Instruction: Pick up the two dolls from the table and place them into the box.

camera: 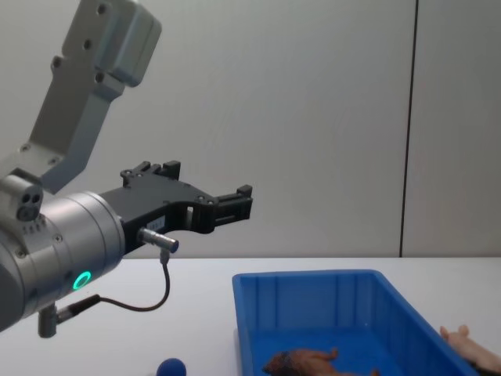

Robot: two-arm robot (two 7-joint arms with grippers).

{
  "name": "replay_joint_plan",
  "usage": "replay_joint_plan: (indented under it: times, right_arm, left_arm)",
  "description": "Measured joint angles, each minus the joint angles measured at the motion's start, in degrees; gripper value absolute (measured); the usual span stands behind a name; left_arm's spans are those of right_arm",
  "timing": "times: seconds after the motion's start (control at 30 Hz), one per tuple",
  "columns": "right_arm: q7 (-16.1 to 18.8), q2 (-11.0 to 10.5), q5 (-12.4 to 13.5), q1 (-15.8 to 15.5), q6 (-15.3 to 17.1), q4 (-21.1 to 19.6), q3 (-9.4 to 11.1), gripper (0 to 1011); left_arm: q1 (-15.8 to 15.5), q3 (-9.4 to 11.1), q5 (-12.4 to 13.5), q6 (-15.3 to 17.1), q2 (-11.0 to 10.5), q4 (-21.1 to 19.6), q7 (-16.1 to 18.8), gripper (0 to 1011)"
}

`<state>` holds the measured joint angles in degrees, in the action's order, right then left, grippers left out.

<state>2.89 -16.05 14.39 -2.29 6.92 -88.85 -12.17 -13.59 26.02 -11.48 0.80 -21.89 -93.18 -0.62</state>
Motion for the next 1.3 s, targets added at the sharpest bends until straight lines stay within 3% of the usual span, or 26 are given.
replay_joint_plan:
  times: [0.23, 0.3, 0.7, 1.3]
  right_arm:
    - [0.53, 0.63, -0.63, 0.74, -0.39, 1.70, -0.30, 810]
    - [0.60, 0.75, -0.72, 0.88, -0.45, 1.95, -0.35, 716]
    - [0.98, 1.44, -1.55, 1.66, -1.13, 2.34, -0.54, 376]
    - [2.76, 1.48, -2.49, 2.55, -2.49, -3.73, -0.27, 376]
  left_arm:
    - [0.00, 0.00, 0.00, 0.00, 0.00, 0.00, 0.00, 1001]
    - [0.00, 0.00, 0.00, 0.00, 0.00, 0.00, 0.00, 1001]
    - [0.00, 0.00, 0.00, 0.00, 0.00, 0.00, 0.00, 1001]
    - [0.00, 0.00, 0.00, 0.00, 0.00, 0.00, 0.00, 1001]
